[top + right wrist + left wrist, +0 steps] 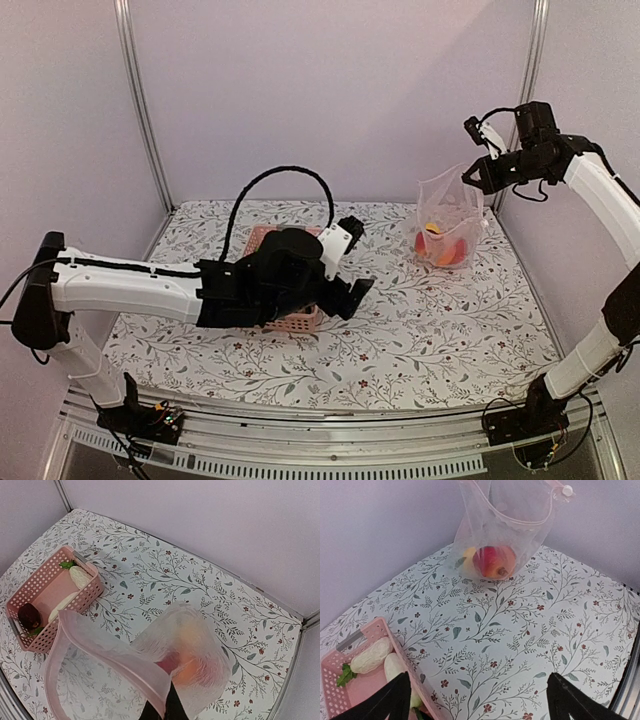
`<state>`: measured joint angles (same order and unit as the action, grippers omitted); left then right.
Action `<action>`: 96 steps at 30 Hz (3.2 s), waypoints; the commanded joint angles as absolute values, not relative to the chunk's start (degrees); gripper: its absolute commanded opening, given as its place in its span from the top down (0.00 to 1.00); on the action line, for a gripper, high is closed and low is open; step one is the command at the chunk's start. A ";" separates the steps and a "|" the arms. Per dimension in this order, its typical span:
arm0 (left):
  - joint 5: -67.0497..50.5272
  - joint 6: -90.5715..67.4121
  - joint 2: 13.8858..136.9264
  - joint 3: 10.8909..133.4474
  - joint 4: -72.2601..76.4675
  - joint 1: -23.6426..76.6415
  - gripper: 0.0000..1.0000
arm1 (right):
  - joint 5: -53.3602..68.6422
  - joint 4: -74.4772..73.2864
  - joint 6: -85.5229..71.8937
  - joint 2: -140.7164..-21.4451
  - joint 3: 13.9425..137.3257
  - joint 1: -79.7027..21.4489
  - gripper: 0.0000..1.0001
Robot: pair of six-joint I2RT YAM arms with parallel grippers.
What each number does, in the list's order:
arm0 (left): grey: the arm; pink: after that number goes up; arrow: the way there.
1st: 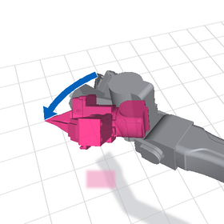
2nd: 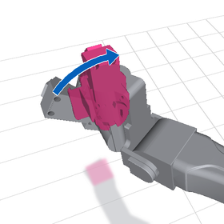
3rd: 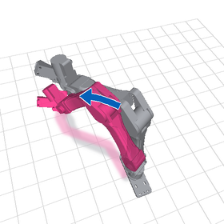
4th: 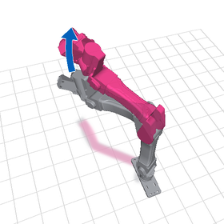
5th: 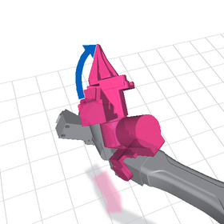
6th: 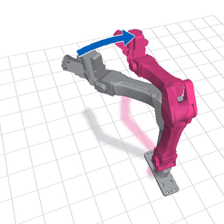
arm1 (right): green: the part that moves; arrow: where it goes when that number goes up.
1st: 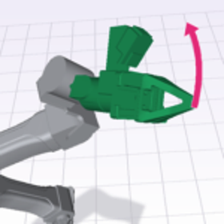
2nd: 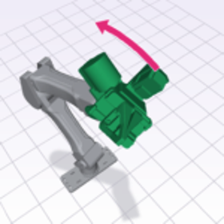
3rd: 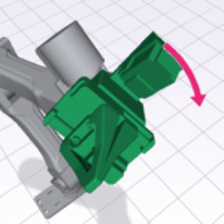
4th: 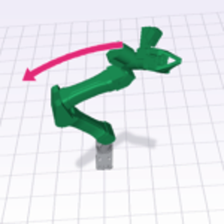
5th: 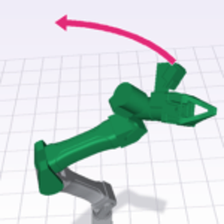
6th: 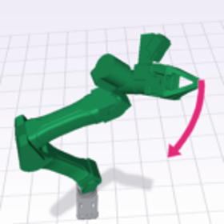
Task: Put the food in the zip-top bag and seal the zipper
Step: Adjust the zipper food storage bag at the corner of the board, then pick up the fake fruit from the bin.
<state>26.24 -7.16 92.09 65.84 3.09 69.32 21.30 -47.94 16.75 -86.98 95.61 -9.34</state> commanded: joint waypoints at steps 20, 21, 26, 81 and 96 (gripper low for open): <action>21.82 -16.42 83.19 63.24 -25.08 55.17 0.06 | 30.74 -38.98 20.23 -80.72 80.56 -9.36 1.00; 20.68 -16.03 82.40 62.94 -26.49 53.61 0.06 | 32.03 -38.24 20.40 -80.54 80.07 -9.35 1.00; 10.46 -14.99 80.55 61.39 -30.56 45.22 0.08 | 36.40 -35.80 19.65 -80.96 77.61 -9.35 1.00; 15.84 -19.61 105.58 75.00 -43.57 42.06 0.02 | 37.53 -37.79 19.42 -78.22 77.01 -9.40 1.00; 12.57 -17.26 110.14 74.88 -38.26 41.62 0.03 | 37.78 -38.18 19.29 -77.33 77.29 -9.39 1.00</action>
